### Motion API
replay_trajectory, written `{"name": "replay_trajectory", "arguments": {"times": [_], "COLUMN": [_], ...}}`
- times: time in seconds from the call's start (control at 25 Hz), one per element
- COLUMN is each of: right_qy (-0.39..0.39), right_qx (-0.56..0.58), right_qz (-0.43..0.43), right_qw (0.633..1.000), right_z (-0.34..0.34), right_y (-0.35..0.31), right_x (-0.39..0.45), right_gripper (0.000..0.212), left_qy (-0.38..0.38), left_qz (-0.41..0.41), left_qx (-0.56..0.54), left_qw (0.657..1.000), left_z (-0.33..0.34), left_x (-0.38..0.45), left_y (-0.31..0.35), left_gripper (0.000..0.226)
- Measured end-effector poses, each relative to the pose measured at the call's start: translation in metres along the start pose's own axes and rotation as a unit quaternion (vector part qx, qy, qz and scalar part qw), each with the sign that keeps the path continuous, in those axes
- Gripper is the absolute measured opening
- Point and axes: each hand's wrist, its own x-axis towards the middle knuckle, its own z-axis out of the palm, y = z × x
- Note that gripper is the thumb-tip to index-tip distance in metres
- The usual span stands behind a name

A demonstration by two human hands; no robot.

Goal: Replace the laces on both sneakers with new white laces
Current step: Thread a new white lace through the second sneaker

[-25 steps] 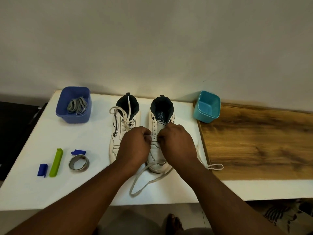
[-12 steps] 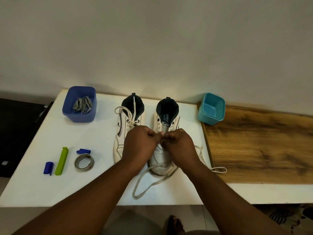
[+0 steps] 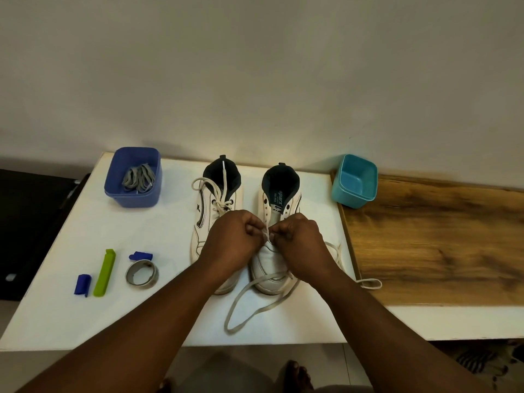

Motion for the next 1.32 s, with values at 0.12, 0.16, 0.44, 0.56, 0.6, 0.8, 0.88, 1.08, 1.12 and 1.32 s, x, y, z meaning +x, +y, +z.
{"name": "replay_trajectory", "arguments": {"times": [0.12, 0.16, 0.44, 0.56, 0.6, 0.8, 0.88, 1.08, 1.12, 1.32], "right_qy": [-0.031, -0.040, -0.069, -0.065, -0.070, -0.115, -0.154, -0.055, -0.037, -0.089], "right_qx": [-0.036, -0.056, -0.065, -0.139, -0.151, -0.093, 0.023, 0.432, 0.463, 0.198], "right_qz": [0.007, 0.005, 0.013, -0.015, -0.017, 0.016, 0.057, 0.070, 0.063, -0.061], "right_qw": [0.999, 0.998, 0.995, 0.988, 0.986, 0.989, 0.986, 0.898, 0.883, 0.974], "right_z": [-0.003, -0.007, -0.020, -0.018, -0.017, -0.038, -0.056, -0.071, -0.067, -0.028], "right_y": [-0.002, -0.004, -0.011, -0.013, -0.014, -0.015, -0.020, -0.029, -0.025, 0.007], "right_x": [-0.003, -0.005, -0.009, -0.012, -0.012, -0.016, -0.024, -0.014, -0.007, -0.005], "right_gripper": [0.024, 0.025, 0.024, 0.026, 0.026, 0.034, 0.049, 0.029, 0.028, 0.046], "left_qy": [0.039, 0.040, 0.082, 0.048, 0.019, 0.028, 0.041, 0.036, 0.035, 0.011], "left_qz": [0.020, 0.022, -0.124, 0.032, 0.081, 0.124, 0.130, 0.107, 0.109, 0.110], "left_qx": [0.022, 0.019, -0.369, -0.027, 0.106, 0.265, 0.251, 0.265, 0.271, 0.292], "left_qw": [0.999, 0.999, 0.917, 0.998, 0.991, 0.956, 0.958, 0.958, 0.956, 0.950], "left_z": [0.004, 0.004, -0.011, -0.019, -0.018, -0.001, 0.000, 0.003, 0.004, -0.004], "left_x": [-0.007, -0.008, -0.015, -0.013, -0.013, -0.022, -0.020, -0.019, -0.020, -0.017], "left_y": [0.004, 0.005, 0.029, 0.016, 0.013, 0.009, 0.008, 0.009, 0.010, 0.015], "left_gripper": [0.015, 0.017, 0.030, 0.024, 0.019, 0.026, 0.023, 0.014, 0.014, 0.021]}}
